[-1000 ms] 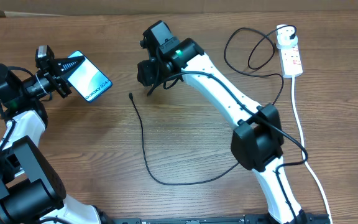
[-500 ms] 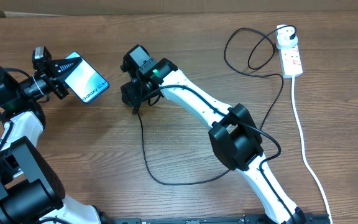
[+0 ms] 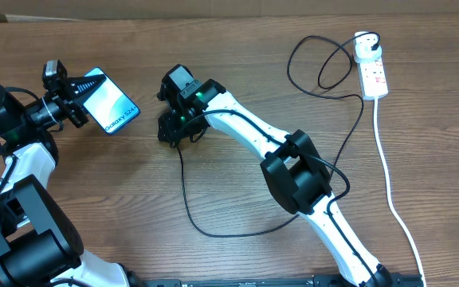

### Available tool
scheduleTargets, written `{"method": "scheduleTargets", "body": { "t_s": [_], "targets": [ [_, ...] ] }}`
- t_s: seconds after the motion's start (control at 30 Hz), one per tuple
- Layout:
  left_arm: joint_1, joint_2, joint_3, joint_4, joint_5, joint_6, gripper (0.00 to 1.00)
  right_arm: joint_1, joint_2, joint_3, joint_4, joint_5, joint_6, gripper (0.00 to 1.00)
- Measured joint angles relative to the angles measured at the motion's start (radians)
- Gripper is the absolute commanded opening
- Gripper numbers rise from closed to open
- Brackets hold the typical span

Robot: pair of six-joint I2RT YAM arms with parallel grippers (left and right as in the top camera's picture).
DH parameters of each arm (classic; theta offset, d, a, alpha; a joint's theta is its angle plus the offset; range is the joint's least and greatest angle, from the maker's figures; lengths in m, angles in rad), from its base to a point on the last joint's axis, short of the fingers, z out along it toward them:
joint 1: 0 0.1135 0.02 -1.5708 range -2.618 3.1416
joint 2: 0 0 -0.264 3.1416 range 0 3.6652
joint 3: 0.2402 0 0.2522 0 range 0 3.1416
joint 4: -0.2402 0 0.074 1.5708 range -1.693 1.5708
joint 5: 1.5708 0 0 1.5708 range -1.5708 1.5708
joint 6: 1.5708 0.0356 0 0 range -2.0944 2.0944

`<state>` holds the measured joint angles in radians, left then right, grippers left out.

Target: Plug charger to phone and switch on socket

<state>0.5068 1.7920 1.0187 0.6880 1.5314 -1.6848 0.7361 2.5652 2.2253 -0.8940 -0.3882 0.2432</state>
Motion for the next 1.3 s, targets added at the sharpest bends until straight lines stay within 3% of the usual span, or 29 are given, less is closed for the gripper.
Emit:
{"method": "scheduleTargets", "body": {
  "t_s": [0.43, 1.3],
  "targets": [
    [0.000, 0.000, 0.000, 0.000, 0.011, 0.001, 0.04, -0.035, 0.022, 0.000, 0.087, -0.079, 0.080, 0.31],
    [0.000, 0.000, 0.000, 0.000, 0.021, 0.002, 0.04, -0.054, 0.063, 0.015, 0.140, -0.143, 0.122, 0.28]
  ]
}}
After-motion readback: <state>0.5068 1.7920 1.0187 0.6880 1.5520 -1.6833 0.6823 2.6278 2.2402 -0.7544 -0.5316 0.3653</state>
